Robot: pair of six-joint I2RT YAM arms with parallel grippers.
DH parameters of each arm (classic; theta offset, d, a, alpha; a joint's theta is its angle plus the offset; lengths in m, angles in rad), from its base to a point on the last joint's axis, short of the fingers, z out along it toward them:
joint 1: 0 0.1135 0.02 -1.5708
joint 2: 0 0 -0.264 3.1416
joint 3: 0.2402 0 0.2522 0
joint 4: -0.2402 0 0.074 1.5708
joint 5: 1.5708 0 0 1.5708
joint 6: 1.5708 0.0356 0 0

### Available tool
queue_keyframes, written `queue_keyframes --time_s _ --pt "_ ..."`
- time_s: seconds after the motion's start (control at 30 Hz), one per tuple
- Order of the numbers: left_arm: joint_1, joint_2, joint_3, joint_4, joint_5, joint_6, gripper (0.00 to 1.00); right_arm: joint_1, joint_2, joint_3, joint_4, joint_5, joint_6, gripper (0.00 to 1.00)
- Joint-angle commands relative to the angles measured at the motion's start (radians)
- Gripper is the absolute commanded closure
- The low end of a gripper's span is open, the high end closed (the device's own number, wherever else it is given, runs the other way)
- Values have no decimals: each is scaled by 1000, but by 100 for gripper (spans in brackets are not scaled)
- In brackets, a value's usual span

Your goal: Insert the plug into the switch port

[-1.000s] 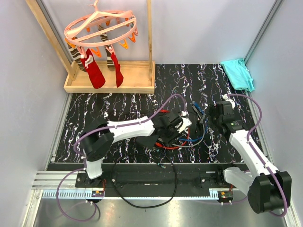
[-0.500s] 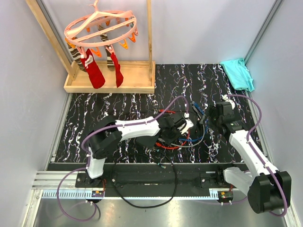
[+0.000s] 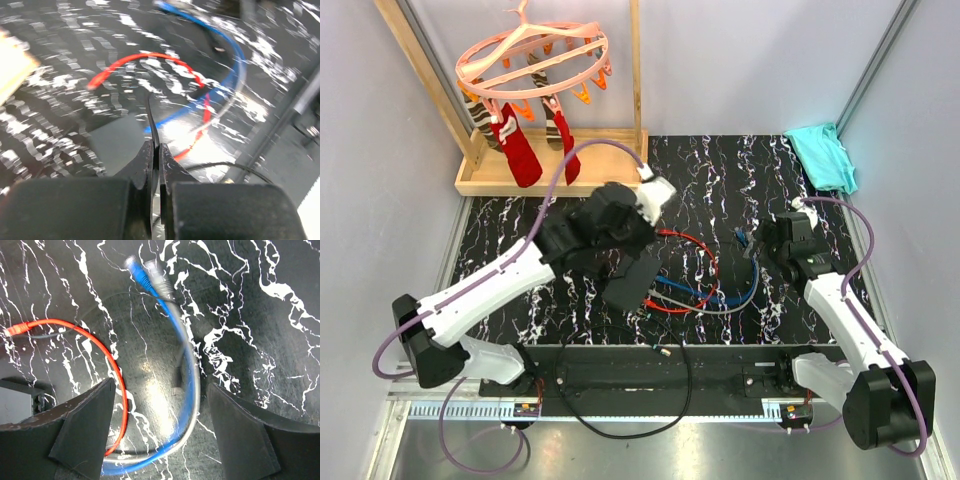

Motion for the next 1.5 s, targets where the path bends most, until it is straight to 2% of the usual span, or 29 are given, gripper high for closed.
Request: queue_keyframes --time_s 0.0,0.23,0.37,0.53,0.67,0.73,0.77,0.87,0.93,1.07,1.1,1.13,1.2,1.33,1.47 --pt "115 -58 -41 20 -100 -32 100 -4 14 43 44 21 -13 18" --pt "238 -196 -125 35 -209 -57 100 -4 51 27 97 -94 1 18" --pt "369 -277 -223 37 -273 -71 100 -4 85 28 117 -134 7 18" --pt "500 -288 -288 -35 -447 -61 100 -6 120 28 136 -167 13 18" --pt "560 -273 -371 -41 -666 -93 98 -4 140 28 153 -183 13 18" --pt "580 -233 -395 -46 -701 -104 99 -3 151 28 156 -193 12 18" --pt "592 -219 -400 -49 -702 -123 95 -4 155 27 158 -203 9 18" --pt "595 -175 -408 -52 -625 -156 80 -4 174 23 160 -230 -2 18" --pt "594 -170 -408 -50 -579 -172 74 -4 174 20 160 -233 -4 18" --pt "594 -225 -400 -52 -440 -181 28 -3 140 2 156 -192 6 15" --pt "594 -263 -400 -52 -415 -178 18 -4 132 0 150 -169 6 15" --pt "594 -285 -396 -52 -354 -173 13 -3 125 -3 146 -119 7 15" --pt "591 -343 -394 -46 -276 -167 5 -4 123 -3 137 -88 -8 16" --pt "546 -399 -426 0 38 -172 3 -4 172 28 110 -55 -24 22" --pt "450 -394 -461 32 87 -186 1 -4 249 51 100 -46 4 28"
